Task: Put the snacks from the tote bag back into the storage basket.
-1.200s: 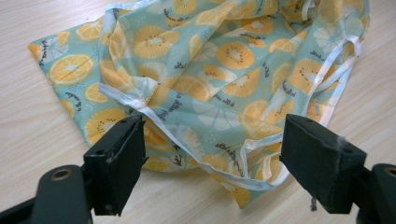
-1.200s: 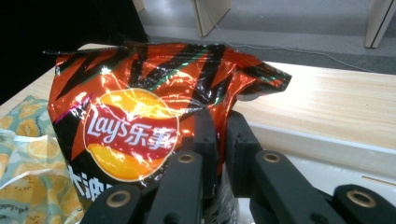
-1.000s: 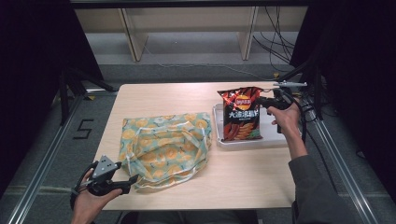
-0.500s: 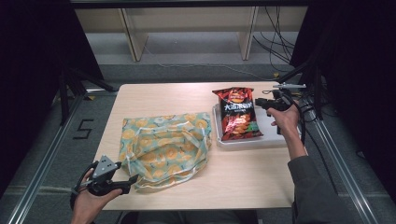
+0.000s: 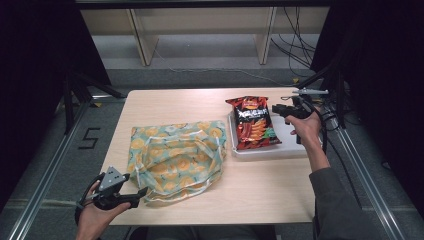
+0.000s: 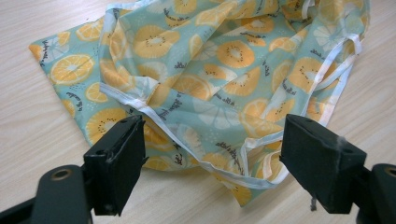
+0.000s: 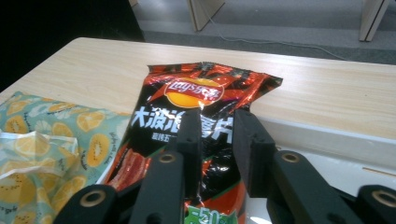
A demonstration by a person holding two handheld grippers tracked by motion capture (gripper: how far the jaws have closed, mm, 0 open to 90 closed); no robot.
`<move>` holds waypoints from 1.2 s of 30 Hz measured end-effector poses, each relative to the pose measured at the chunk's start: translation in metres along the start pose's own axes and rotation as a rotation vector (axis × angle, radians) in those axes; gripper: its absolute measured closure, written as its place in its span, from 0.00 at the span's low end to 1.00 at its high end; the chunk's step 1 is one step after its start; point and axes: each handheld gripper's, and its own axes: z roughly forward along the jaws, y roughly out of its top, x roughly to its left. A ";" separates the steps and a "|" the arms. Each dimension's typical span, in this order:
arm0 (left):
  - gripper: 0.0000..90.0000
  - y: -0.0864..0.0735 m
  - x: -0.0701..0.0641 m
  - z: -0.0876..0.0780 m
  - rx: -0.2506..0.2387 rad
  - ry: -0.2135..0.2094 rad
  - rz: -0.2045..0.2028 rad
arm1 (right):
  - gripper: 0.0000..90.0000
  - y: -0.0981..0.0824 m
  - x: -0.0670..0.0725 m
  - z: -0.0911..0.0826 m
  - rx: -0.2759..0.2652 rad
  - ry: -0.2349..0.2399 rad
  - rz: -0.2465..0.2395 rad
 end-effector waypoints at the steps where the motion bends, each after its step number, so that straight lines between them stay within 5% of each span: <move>1: 0.24 0.000 0.000 0.000 0.000 0.001 -0.007 | 0.76 0.000 0.004 0.000 -0.001 0.004 0.017; 11: 0.24 0.000 0.001 -0.001 0.001 0.006 0.000 | 0.58 0.003 0.017 -0.005 -0.007 0.059 -0.008; 12: 0.24 0.000 0.003 -0.001 0.003 0.002 0.023 | 0.56 0.003 0.020 -0.005 -0.009 0.064 0.000; 14: 0.24 -0.001 -0.001 -0.001 0.000 0.009 -0.040 | 0.53 0.003 0.024 -0.007 0.005 0.066 0.007; 15: 0.24 -0.001 -0.001 -0.001 0.000 0.009 -0.040 | 0.53 0.003 0.024 -0.007 0.005 0.066 0.007; 16: 0.24 0.000 0.001 -0.001 0.003 0.007 0.003 | 0.50 0.004 0.027 -0.006 0.002 0.072 0.000; 17: 0.24 0.000 0.001 -0.001 0.002 0.007 -0.002 | 0.49 0.004 0.028 -0.006 0.005 0.076 -0.013; 28: 0.24 0.000 0.001 -0.001 -0.004 0.006 -0.007 | 0.45 0.004 0.043 -0.007 0.021 0.099 -0.022; 32: 0.24 0.000 0.000 -0.003 0.019 0.017 -0.011 | 0.43 0.003 0.045 -0.006 0.022 0.096 -0.074; 33: 0.24 0.000 0.000 -0.003 0.017 0.015 -0.008 | 0.43 0.002 0.048 -0.005 0.029 0.111 -0.041; 36: 0.24 0.000 0.001 -0.003 0.018 0.015 -0.006 | 0.43 0.001 0.048 -0.004 0.031 0.109 -0.051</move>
